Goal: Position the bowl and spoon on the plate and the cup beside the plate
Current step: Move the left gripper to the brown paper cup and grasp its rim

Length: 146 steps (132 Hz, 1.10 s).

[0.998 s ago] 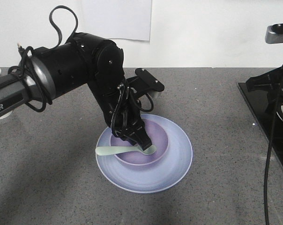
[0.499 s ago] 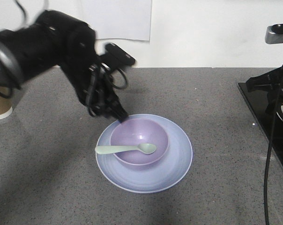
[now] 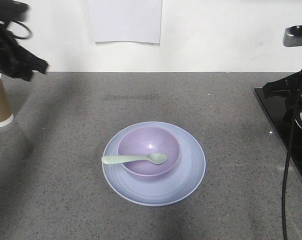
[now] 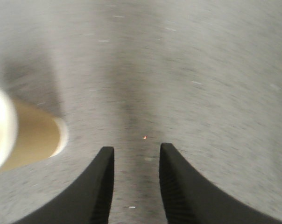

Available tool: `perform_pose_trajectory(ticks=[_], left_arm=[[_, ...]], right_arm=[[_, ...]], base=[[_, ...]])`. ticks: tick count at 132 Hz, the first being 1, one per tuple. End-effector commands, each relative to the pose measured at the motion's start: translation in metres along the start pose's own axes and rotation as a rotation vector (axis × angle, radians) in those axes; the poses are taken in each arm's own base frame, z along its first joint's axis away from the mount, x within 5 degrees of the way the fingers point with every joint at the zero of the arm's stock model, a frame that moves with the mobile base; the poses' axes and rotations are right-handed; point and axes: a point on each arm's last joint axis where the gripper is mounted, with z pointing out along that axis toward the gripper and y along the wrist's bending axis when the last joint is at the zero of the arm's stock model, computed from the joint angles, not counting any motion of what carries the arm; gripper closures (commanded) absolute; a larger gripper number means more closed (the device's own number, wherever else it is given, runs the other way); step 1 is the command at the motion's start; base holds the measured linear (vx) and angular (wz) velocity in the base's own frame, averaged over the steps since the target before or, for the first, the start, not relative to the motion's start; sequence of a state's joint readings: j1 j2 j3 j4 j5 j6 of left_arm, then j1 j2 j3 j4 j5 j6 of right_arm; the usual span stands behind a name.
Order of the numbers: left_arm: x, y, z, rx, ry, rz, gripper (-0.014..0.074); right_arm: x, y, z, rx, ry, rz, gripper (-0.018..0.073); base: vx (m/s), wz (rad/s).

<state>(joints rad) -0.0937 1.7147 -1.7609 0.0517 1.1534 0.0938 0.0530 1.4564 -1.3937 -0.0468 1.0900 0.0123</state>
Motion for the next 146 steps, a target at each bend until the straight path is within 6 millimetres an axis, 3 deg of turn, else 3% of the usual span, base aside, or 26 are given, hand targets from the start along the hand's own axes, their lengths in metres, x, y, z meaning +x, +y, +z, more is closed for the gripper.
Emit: perform_pose_trajectory(ticks=[1,33,62,84,146], left_arm=[[-0.005,0.021,-0.031,-0.004,-0.141,-0.09,0.0351],[0.004,0.073,-0.033,-0.108,-0.155,-0.216,0.0346],[0.01,0.105,-0.028,-0.144,-0.185,-0.313,0.0266],[0.011,0.119,-0.009,-0.151,-0.17,-0.354,0.0206],[0.002,0.144,0.028,-0.178,-0.157,-0.408,0.0206]], right_arm=[[-0.005,-0.003,-0.02,0.01,-0.097,-0.001,0.0566],[-0.005,-0.003,-0.02,0.01,-0.097,-0.001,0.0566],[-0.005,-0.003,-0.02,0.01,-0.097,-0.001,0.0566],[-0.005,-0.003,-0.02,0.01,-0.097,-0.001,0.0566],[-0.005,-0.003,-0.02,0.011,-0.095,-0.001,0.0566]], base=[[0.0,0.0],[0.0,0.0],[0.0,0.0],[0.0,0.0],[0.0,0.0]])
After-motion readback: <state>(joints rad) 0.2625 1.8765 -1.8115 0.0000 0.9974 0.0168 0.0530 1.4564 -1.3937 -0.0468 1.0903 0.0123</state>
